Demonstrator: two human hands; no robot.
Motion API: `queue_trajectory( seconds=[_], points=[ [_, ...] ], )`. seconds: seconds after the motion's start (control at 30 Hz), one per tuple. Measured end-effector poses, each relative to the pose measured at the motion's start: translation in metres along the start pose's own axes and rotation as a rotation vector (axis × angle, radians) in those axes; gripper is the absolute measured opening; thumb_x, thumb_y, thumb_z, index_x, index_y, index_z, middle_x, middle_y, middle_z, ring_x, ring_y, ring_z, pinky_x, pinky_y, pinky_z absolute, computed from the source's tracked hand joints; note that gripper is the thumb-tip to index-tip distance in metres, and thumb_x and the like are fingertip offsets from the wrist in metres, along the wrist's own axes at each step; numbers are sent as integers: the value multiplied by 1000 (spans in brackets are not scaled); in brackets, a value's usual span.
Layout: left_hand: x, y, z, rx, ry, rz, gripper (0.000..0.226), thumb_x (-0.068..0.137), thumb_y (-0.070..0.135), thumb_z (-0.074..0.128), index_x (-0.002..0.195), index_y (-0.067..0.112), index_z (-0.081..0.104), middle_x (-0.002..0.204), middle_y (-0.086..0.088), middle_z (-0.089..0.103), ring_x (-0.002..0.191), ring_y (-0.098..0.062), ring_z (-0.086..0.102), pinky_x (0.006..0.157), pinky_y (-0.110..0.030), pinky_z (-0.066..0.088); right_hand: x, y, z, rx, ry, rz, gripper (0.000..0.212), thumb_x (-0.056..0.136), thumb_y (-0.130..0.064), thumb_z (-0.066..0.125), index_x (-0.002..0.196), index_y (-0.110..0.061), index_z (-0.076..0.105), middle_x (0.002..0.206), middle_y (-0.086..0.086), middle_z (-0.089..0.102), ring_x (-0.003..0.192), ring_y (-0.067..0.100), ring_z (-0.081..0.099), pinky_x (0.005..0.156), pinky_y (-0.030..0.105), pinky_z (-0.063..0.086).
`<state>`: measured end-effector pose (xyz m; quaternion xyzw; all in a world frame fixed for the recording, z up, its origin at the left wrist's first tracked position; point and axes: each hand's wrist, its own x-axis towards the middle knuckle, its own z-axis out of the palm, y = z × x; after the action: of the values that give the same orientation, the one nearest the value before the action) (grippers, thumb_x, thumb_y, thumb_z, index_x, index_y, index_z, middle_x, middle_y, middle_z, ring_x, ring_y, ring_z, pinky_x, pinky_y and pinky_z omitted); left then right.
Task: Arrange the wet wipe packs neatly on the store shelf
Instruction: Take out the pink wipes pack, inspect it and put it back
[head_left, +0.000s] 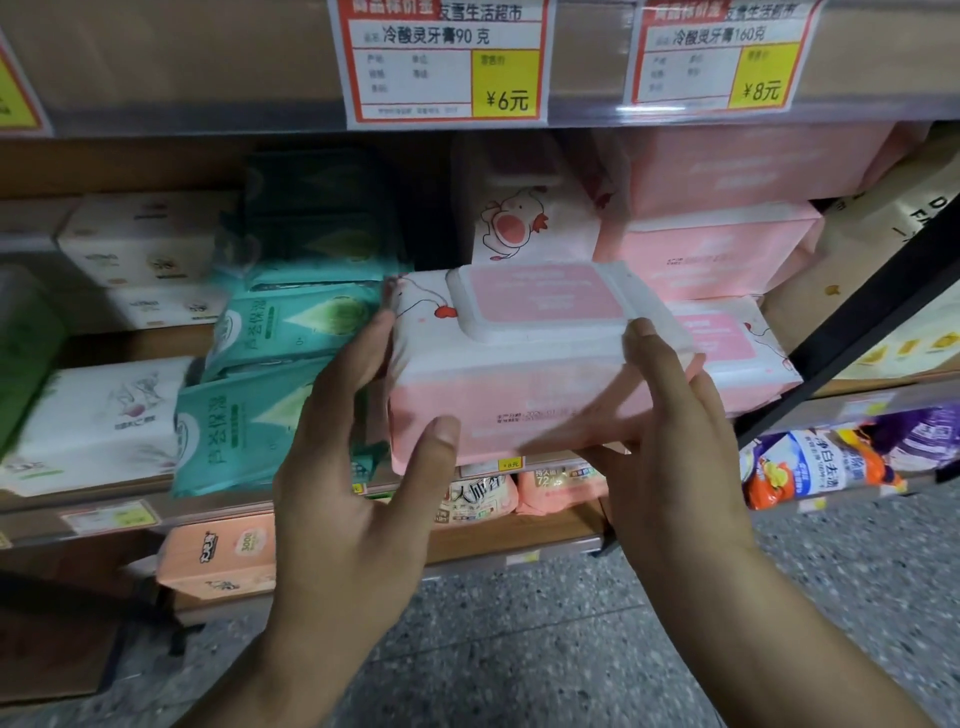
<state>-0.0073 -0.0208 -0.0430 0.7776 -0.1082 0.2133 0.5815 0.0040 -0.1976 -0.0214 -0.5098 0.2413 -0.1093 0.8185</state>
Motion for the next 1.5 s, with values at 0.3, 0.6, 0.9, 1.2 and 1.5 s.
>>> queue_trajectory(
  seconds=[0.3,0.6,0.9,1.2,1.5],
  points=[
    [19,37,1,-588,151,-270,61,68,60,73,124,44,55,128,18,66,115,1,63,82,-19,54,-17,-15,-27,146,-86,-146,33,75,-37,70,108,-33,70,102,-11,80,93,14,76,75,38,62],
    [23,35,5,-789,-157,-954,42,74,41,66,114,27,71,112,-3,77,99,-24,74,78,-37,57,-39,-8,-44,33,-57,-148,52,68,-38,86,117,-29,70,124,4,75,107,21,70,90,47,54],
    [13,37,18,-711,-289,-987,60,66,42,77,123,29,64,112,-4,76,100,-26,73,70,-39,59,-51,-11,-65,62,51,-112,66,59,-35,89,122,-33,69,127,4,75,120,29,69,81,39,61],
    [11,44,51,-711,-340,-954,39,69,39,69,106,29,73,102,-10,77,82,-31,74,54,-38,57,-57,-34,-107,-33,71,-110,95,38,-63,93,128,-57,63,128,-16,74,111,16,75,80,40,60],
    [50,29,48,-463,-580,-820,74,8,31,83,69,12,47,25,8,50,61,-12,47,38,-5,35,-54,-86,-130,-192,-140,129,76,78,-72,54,138,-25,61,135,8,72,114,18,74,98,50,55]
  ],
)
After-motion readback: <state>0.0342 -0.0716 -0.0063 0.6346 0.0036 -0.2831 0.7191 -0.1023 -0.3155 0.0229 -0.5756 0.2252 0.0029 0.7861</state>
